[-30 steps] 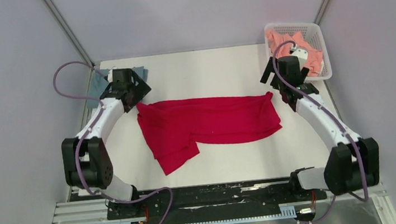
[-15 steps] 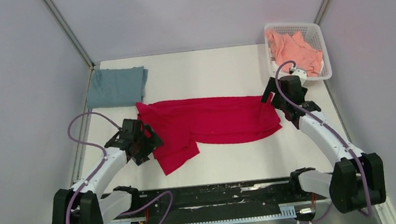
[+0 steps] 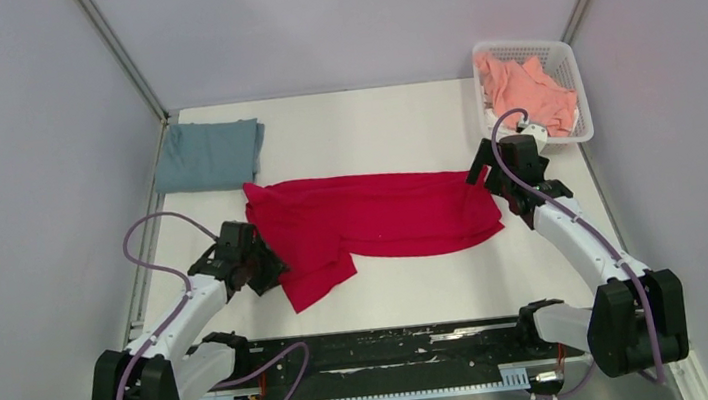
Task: Fold and stack the t-shirts
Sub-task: Flatten out the tshirt
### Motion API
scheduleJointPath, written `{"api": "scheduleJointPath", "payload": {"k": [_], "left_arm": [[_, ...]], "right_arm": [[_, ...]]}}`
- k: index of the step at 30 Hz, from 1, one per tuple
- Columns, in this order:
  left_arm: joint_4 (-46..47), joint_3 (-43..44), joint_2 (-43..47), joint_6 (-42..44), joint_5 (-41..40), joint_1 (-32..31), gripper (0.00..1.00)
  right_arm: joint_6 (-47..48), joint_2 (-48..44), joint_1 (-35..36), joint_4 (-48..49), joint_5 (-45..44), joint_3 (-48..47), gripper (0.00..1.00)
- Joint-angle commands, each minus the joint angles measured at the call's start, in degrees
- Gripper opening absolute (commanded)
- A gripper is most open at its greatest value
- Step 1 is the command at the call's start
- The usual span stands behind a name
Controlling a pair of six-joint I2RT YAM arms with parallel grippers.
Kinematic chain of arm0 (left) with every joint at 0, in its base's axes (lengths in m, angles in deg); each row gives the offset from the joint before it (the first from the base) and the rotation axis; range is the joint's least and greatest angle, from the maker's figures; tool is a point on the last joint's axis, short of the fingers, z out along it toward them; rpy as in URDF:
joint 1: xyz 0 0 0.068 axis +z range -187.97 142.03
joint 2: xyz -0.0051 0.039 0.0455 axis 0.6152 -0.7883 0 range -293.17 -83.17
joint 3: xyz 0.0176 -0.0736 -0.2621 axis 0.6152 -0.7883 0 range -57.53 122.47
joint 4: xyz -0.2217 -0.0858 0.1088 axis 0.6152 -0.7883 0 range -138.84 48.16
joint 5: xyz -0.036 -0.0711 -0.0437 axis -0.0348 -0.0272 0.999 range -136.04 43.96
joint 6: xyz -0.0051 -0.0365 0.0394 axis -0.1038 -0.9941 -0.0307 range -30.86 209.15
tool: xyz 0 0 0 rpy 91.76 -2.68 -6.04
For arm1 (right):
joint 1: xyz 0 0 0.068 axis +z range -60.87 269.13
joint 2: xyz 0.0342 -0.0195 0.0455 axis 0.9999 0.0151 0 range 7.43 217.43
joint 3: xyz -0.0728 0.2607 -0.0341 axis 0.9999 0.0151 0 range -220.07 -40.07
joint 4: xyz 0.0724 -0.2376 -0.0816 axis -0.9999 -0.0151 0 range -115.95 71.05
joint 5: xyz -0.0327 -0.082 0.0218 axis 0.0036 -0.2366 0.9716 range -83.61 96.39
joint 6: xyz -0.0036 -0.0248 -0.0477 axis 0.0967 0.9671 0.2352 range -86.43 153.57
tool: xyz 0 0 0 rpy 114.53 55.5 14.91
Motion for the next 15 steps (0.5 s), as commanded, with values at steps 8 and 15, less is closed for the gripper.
{"api": "scheduleJointPath", "payload": {"k": [8, 15], "left_arm": [[-2.12, 2.87, -0.15, -0.55, -3.52, -0.21, 0.46], [-2.83, 4.94, -1.33, 0.41, -2.95, -0.2, 0.44]], "right_arm": [[-0.2, -0.31, -0.23, 1.19, -1.8, 0.0, 1.0], [0.05, 0.45, -0.19, 0.83, -1.75, -0.24, 1.0]]}}
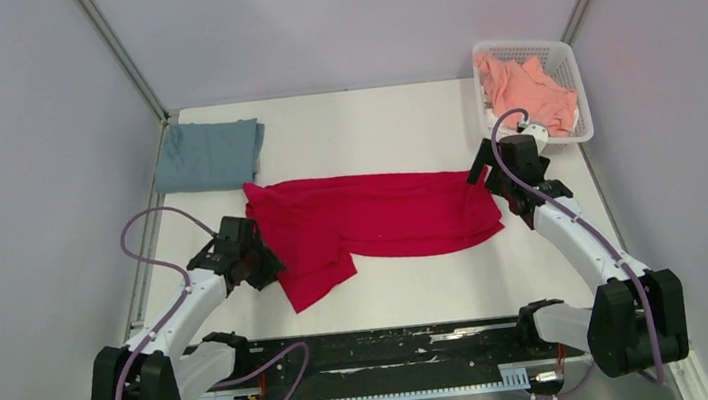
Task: Fold and stack the t-shirts
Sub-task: Flatten out the tshirt
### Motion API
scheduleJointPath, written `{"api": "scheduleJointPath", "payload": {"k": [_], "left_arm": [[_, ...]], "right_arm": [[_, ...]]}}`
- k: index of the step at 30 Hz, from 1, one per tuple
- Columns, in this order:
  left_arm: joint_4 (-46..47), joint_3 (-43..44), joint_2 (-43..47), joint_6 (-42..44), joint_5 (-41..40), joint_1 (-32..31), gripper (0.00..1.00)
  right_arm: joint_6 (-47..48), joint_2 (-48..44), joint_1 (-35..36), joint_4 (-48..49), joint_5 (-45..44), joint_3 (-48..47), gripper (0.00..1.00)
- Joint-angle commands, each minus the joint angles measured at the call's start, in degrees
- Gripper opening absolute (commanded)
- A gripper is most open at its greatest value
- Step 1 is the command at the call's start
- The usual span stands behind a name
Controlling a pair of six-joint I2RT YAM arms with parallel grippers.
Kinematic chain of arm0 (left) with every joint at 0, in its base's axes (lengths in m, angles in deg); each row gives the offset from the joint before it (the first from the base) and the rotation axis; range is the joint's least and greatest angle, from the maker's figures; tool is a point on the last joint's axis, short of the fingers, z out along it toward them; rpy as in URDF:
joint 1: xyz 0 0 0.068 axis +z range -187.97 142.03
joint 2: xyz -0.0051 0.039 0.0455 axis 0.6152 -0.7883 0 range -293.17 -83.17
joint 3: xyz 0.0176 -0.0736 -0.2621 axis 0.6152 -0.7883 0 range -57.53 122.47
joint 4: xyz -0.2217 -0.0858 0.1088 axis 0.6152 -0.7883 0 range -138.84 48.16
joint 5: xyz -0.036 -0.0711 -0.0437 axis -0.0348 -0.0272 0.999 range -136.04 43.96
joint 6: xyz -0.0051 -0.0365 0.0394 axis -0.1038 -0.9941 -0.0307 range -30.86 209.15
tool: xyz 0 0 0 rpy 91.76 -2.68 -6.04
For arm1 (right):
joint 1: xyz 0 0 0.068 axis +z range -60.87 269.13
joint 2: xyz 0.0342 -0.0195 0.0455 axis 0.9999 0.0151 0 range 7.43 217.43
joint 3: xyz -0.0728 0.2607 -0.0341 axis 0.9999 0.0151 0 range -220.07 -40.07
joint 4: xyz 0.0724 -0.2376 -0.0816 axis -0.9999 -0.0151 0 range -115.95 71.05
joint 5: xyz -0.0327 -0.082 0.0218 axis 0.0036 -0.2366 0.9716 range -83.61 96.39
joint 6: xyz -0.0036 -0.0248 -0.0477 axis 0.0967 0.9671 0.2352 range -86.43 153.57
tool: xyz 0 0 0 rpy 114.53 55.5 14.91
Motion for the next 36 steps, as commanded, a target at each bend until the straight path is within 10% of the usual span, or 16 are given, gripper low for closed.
{"api": "scheduleJointPath", "payload": {"k": [1, 14, 22, 36], "left_arm": [[-0.35, 2.81, -0.58, 0.35, -0.79, -0.19, 0.42], [0.63, 3.82, -7.16, 0.64, -1.85, -0.13, 0.36], [2.2, 4.28, -6.23, 0.59, -1.85, -0.21, 0.0], [5.75, 5.06, 5.25, 5.06, 0.05, -0.18, 0.0]], "right_arm": [[0.05, 0.51, -0.15, 0.88, -0.96, -0.26, 1.0], [0.31, 0.61, -0.2, 0.47, -1.84, -0.35, 1.0], [-0.38, 0.62, -0.25, -0.29, -1.6, 0.61, 1.0], [-3.64, 2.33, -5.94, -5.08, 8.89, 5.11, 0.91]]}}
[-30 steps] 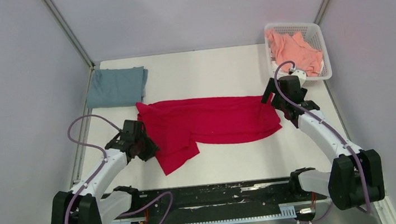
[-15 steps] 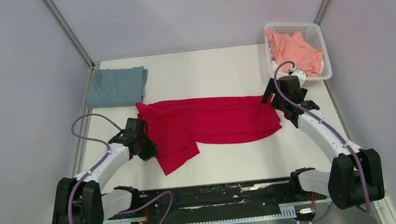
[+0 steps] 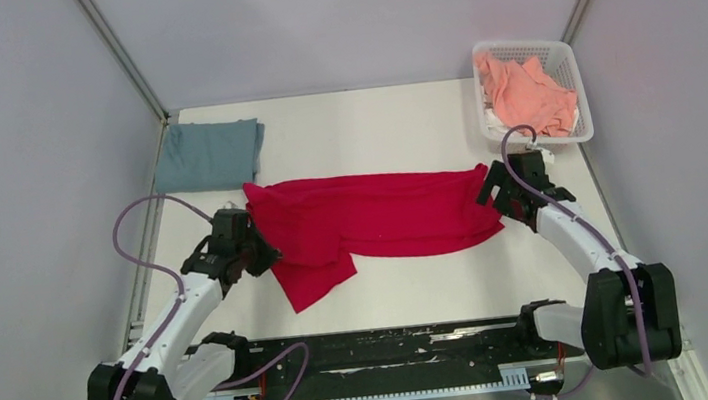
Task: Fold and stack the t-shirts
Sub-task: Flatten out the tshirt
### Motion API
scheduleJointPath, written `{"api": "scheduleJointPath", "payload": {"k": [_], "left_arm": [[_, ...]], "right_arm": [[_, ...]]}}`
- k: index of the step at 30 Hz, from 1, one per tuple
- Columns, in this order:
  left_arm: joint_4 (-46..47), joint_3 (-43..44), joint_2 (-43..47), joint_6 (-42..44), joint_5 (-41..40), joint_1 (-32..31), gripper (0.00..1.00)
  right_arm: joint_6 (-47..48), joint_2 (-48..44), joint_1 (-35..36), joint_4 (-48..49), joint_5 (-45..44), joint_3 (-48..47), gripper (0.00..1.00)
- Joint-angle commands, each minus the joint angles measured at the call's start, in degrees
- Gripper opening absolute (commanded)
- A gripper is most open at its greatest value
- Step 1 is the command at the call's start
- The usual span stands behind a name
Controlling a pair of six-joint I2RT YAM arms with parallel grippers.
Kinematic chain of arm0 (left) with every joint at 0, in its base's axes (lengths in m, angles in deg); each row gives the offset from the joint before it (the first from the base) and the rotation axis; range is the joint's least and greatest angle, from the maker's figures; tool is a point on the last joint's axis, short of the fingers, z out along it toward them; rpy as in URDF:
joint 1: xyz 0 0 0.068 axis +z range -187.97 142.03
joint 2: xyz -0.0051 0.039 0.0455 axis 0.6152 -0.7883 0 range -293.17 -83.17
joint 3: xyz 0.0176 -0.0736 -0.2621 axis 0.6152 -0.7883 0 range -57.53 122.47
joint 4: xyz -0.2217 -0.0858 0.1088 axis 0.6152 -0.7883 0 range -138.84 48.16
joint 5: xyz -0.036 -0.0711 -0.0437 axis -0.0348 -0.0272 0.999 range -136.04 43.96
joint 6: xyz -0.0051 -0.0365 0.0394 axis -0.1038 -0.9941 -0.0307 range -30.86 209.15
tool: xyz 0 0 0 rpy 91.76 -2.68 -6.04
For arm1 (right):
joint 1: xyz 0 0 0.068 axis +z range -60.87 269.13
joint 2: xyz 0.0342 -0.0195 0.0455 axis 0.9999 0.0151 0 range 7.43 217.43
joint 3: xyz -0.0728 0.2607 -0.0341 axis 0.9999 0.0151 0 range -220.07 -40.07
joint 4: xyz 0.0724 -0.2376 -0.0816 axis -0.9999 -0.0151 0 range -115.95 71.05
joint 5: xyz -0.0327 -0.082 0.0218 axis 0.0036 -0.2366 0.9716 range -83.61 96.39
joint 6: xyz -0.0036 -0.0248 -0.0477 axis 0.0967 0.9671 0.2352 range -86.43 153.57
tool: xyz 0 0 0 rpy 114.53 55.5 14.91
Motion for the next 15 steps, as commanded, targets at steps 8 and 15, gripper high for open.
{"api": "scheduleJointPath", "payload": {"k": [8, 15], "left_arm": [[3.94, 2.47, 3.45, 2.55, 0.33, -0.18, 0.0], [4.17, 2.39, 2.71, 2.37, 0.15, -0.11, 0.0]], "right_arm": [[-3.4, 4.15, -2.25, 1.74, 9.43, 1.6, 0.74], [-3.06, 5.38, -2.35, 1.91, 9.43, 2.28, 0.55]]}}
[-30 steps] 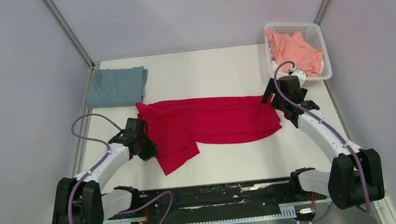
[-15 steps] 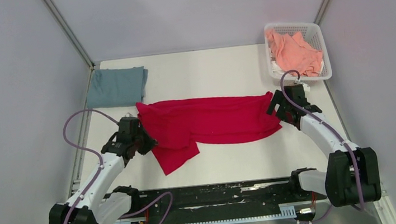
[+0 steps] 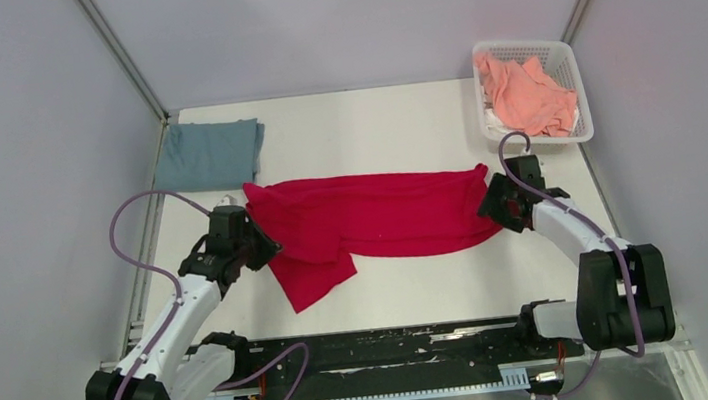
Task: Fold and stack the t-shirts
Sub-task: Flatten out the tshirt
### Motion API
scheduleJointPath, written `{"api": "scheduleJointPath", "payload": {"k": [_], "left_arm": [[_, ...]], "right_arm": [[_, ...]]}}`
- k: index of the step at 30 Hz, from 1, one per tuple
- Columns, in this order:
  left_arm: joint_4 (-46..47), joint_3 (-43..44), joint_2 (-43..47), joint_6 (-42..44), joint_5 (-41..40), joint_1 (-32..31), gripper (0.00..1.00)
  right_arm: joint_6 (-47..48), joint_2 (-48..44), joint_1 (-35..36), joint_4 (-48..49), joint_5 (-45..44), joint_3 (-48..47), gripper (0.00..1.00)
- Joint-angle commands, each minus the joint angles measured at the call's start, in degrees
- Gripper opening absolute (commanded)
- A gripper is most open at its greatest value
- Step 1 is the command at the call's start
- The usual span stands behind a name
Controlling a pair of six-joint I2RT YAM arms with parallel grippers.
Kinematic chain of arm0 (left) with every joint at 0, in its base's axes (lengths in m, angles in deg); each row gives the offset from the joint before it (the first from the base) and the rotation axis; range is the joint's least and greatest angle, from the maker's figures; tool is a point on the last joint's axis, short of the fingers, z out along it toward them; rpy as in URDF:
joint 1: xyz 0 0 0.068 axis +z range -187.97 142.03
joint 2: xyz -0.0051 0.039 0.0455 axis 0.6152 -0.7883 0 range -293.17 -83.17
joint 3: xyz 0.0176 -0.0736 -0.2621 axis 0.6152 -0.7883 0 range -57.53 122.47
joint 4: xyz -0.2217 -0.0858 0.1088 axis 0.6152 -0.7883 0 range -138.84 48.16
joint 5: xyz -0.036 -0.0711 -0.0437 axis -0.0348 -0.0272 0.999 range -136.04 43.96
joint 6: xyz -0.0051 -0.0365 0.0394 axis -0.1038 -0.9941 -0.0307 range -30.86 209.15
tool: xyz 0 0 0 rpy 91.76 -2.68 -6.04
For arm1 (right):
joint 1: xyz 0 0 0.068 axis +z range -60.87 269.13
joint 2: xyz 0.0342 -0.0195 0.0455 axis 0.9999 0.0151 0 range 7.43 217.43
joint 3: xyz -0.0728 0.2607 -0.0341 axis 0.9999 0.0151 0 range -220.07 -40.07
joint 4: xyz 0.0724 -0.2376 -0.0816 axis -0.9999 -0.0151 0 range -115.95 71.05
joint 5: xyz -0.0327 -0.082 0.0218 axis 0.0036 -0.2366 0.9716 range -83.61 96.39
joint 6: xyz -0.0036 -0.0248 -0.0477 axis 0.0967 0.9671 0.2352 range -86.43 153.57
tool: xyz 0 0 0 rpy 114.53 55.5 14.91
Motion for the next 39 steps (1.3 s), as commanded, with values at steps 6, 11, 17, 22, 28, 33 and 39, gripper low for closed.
{"api": "scheduleJointPath", "payload": {"k": [6, 11, 17, 22, 28, 33, 39], "left_arm": [[1.56, 1.62, -0.21, 0.83, -0.67, -0.16, 0.0], [1.57, 1.59, -0.07, 0.75, -1.06, -0.15, 0.0], [1.46, 1.45, 0.0, 0.66, -1.66, -0.13, 0.0], [1.34, 1.48, 0.17, 0.66, -2.34, -0.15, 0.0], [1.61, 1.79, 0.47, 0.73, -3.16, -0.14, 0.0], [0.13, 4.29, 1.64, 1.27, -8.69, -0.18, 0.0], [-0.65, 12.25, 6.81, 2.67, -15.63, -0.15, 0.0]], "right_arm": [[-1.07, 1.03, -0.38, 1.92, 0.93, 0.91, 0.49], [-1.25, 1.42, -0.33, 2.66, 0.02, 0.53, 0.37], [-1.87, 2.64, -0.31, 3.8, -0.16, -0.14, 0.28], [-2.68, 3.26, -0.5, 5.56, -1.73, -0.14, 0.25], [-2.21, 1.46, -0.59, 9.28, -1.55, 0.24, 0.04], [0.18, -3.98, -0.53, 10.66, 0.9, -1.78, 0.0], [1.29, -11.9, -0.63, 8.12, 4.88, -8.88, 0.0]]}}
